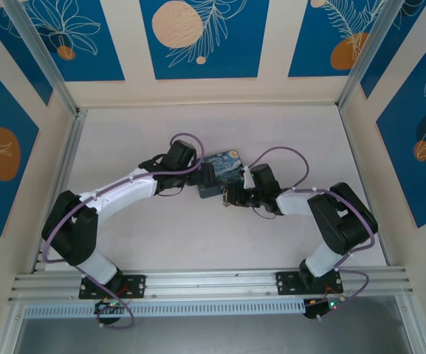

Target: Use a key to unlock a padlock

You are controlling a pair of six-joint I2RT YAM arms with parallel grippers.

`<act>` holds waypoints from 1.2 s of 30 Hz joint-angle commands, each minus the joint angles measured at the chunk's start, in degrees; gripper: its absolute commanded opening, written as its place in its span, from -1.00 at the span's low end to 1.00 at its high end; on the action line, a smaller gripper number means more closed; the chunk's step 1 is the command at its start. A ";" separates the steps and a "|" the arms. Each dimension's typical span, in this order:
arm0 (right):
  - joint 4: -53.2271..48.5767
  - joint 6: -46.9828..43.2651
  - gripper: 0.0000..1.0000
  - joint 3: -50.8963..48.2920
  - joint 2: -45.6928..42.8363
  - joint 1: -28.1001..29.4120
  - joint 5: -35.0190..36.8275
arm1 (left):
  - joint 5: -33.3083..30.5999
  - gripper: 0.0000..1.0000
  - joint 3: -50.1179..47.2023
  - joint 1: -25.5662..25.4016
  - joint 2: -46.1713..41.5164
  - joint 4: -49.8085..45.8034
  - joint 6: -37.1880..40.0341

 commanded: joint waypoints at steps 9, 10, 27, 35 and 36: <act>-1.11 0.94 -0.30 -0.67 0.87 1.63 1.72 | 1.48 1.00 1.39 1.71 0.74 -0.64 1.48; -1.31 0.86 -0.31 -0.62 0.94 1.83 1.96 | 1.55 1.00 1.40 1.79 0.60 -0.57 1.48; -3.40 0.18 -0.56 1.18 1.92 5.12 5.79 | -0.04 1.00 1.25 2.44 0.98 -1.76 1.61; -3.11 1.45 -0.79 1.20 2.01 5.26 5.55 | -3.17 1.00 1.48 3.88 1.95 -4.08 3.33; -3.09 1.54 -0.76 1.19 1.97 5.30 5.58 | -3.18 1.00 1.28 4.03 2.00 -3.98 3.46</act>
